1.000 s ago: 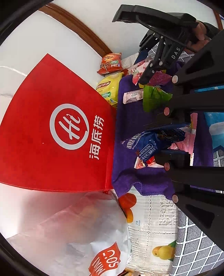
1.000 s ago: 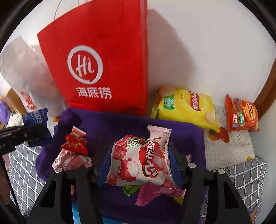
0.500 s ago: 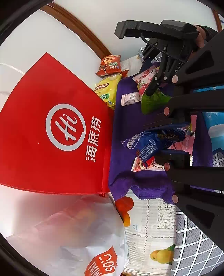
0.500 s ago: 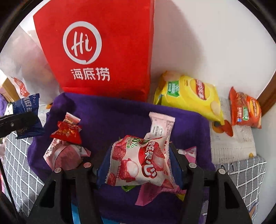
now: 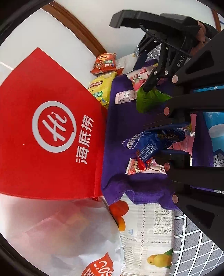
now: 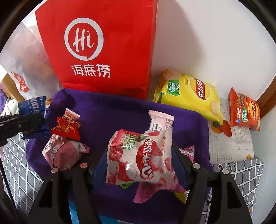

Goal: Organize snacks
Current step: 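Open the right tool to drop the lychee candy bag onto the towel, then open the left tool to drop the dark blue packet onto the towel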

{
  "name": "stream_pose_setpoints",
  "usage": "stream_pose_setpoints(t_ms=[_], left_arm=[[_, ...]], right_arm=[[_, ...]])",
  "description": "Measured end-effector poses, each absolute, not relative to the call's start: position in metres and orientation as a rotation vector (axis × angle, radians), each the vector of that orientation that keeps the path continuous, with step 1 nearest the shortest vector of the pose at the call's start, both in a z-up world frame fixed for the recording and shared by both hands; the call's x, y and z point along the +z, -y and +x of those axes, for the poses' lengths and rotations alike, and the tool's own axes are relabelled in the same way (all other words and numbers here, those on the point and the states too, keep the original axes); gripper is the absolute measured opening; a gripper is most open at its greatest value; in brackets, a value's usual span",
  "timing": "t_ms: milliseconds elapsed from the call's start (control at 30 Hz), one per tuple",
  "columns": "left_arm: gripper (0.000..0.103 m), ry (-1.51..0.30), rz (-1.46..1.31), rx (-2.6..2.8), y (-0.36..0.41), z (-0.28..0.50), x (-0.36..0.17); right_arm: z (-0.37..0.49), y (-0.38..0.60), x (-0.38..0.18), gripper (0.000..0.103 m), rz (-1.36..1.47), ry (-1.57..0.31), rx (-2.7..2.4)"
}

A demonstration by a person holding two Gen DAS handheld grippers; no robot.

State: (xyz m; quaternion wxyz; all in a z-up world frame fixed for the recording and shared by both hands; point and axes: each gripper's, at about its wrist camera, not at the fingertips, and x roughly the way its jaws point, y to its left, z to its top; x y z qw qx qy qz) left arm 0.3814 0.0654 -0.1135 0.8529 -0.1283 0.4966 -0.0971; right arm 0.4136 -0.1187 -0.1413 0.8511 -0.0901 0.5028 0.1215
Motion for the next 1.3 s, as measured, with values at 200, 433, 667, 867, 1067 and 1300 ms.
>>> stream_pose_setpoints(t_ms=[200,433,667,867,1067,1300], left_arm=[[0.018,-1.071,-0.264,-0.204,-0.062,0.384,-0.12],[0.018,-1.093,-0.245,-0.215,-0.052,0.386,-0.125],[0.019,-1.113,-0.222,-0.223,-0.04,0.388,-0.132],[0.019,-1.118,-0.21,-0.235,-0.034,0.388,-0.134],[0.019,-1.12,-0.207,-0.248,-0.031,0.388,-0.134],[0.046,-1.108,-0.208,-0.267,-0.029,0.386,-0.127]], right_arm=[[0.409,0.122,-0.128,0.074,-0.192,-1.022,0.25],[0.401,0.132,-0.101,0.074,-0.146,-0.946,0.245],[0.398,0.142,-0.088,0.075,-0.089,-0.906,0.232],[0.397,0.144,-0.086,0.075,-0.067,-0.896,0.227],[0.395,0.144,-0.083,0.075,-0.068,-0.883,0.224],[0.394,0.148,-0.078,0.075,-0.048,-0.869,0.223]])
